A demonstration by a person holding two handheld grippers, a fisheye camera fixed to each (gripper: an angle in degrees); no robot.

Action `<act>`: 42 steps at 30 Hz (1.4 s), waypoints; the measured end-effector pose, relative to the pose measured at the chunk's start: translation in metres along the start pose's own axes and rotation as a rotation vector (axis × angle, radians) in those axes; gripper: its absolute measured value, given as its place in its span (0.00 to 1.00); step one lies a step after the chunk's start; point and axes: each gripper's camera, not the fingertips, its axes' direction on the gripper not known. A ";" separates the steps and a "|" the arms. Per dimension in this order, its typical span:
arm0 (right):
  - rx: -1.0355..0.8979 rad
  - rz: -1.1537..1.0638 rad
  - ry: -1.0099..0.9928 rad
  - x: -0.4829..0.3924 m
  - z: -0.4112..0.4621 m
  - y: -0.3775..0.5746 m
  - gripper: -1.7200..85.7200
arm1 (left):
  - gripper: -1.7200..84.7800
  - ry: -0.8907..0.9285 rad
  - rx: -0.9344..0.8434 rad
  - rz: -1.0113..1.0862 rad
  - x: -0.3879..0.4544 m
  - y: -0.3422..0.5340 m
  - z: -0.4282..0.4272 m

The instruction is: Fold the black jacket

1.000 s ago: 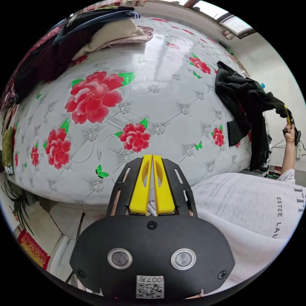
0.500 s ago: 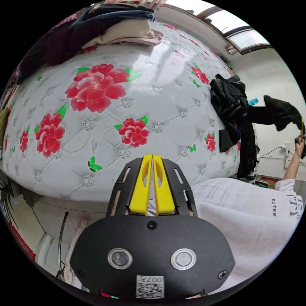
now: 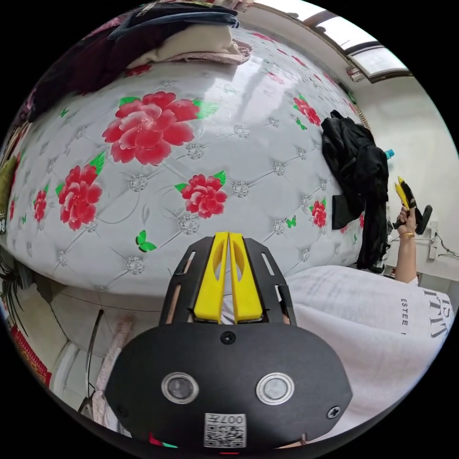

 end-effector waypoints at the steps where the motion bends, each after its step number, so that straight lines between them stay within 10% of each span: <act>1: -0.026 -0.009 -0.014 -0.004 0.013 -0.005 0.17 | 0.01 0.002 -0.004 0.007 0.008 -0.004 0.003; 8: -0.307 -0.034 -0.044 -0.012 0.152 -0.043 0.07 | 0.01 -0.119 -0.036 0.103 0.054 -0.017 0.011; 11: -0.148 0.046 -0.101 0.036 0.102 -0.053 0.05 | 0.01 -0.129 -0.038 0.093 0.055 -0.015 0.012; 20: 0.430 0.381 0.791 0.100 -0.149 0.006 0.09 | 0.01 -0.036 -0.058 0.008 0.059 -0.027 0.033; 30: -0.114 -0.360 0.116 -0.085 0.144 -0.121 0.16 | 0.01 -0.066 0.029 0.130 0.111 -0.044 0.013; 36: -0.517 -0.474 0.148 -0.166 0.320 -0.151 0.13 | 0.07 -0.133 0.082 0.118 0.107 -0.017 -0.001; 42: -0.258 -0.442 0.111 -0.202 0.235 -0.219 0.06 | 0.13 -0.136 0.213 0.132 0.107 0.011 -0.029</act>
